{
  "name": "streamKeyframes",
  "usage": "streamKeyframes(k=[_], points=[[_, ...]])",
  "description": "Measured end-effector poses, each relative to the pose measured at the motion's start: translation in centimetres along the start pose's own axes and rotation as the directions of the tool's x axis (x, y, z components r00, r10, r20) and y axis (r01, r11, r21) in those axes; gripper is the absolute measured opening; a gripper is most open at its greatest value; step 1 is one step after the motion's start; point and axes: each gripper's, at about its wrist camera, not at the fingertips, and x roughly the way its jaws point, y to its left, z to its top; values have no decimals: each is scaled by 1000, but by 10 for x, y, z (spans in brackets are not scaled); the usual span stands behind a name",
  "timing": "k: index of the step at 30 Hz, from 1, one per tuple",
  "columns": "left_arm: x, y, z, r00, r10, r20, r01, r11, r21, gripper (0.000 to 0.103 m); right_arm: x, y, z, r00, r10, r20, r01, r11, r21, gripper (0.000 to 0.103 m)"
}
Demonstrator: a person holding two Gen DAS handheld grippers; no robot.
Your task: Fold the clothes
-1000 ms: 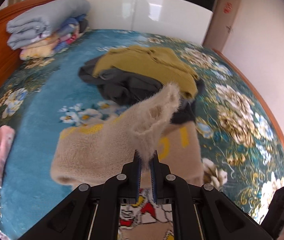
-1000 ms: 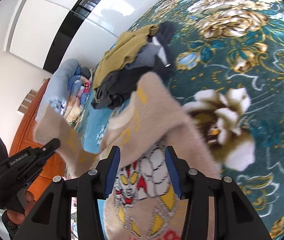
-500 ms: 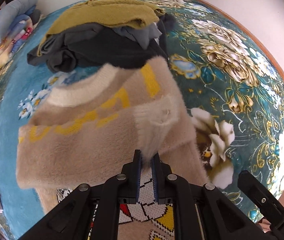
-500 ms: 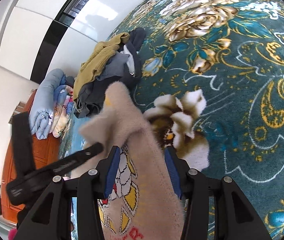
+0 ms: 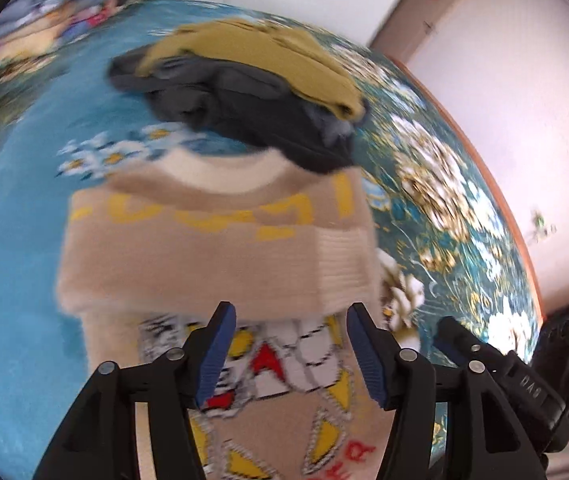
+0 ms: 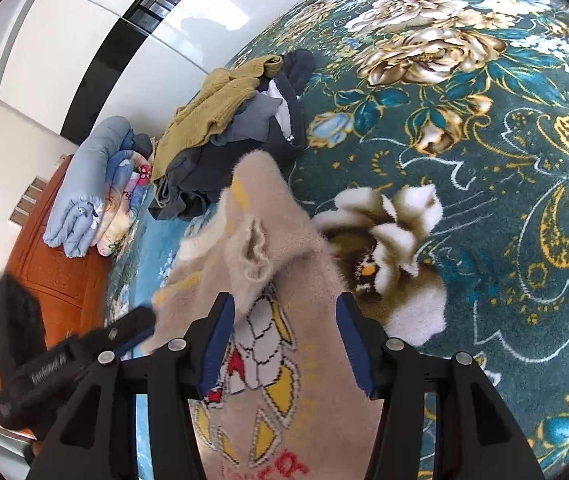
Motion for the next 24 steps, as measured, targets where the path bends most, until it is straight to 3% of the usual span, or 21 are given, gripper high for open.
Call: streamKeyframes(k=[6, 10, 13, 17, 21, 23, 24], points=[[-28, 97, -36, 987, 157, 46, -143, 965, -220, 73, 22, 24, -11, 994, 38, -104, -40, 999, -21, 59], [-34, 140, -47, 978, 210, 14, -198, 939, -280, 74, 38, 39, -19, 987, 61, -147, -64, 998, -15, 62], [-37, 161, -60, 985, 173, 23, -155, 926, -344, 74, 54, 45, -22, 984, 55, -171, -56, 998, -2, 71], [-36, 179, -70, 993, 115, -3, -107, 910, -400, 74, 74, 42, -18, 987, 23, -159, -12, 998, 69, 72], [-43, 187, -72, 994, 112, -8, -105, 903, -417, 74, 90, 32, -8, 990, 5, -138, 13, 991, 135, 71], [-55, 190, -73, 994, 112, 12, -97, 903, -418, 74, 96, 33, -3, 991, -19, -136, 39, 990, 139, 63], [-61, 192, -74, 992, 120, 27, -98, 904, -416, 74, 97, 36, 0, 991, -21, -129, 39, 989, 143, 49]])
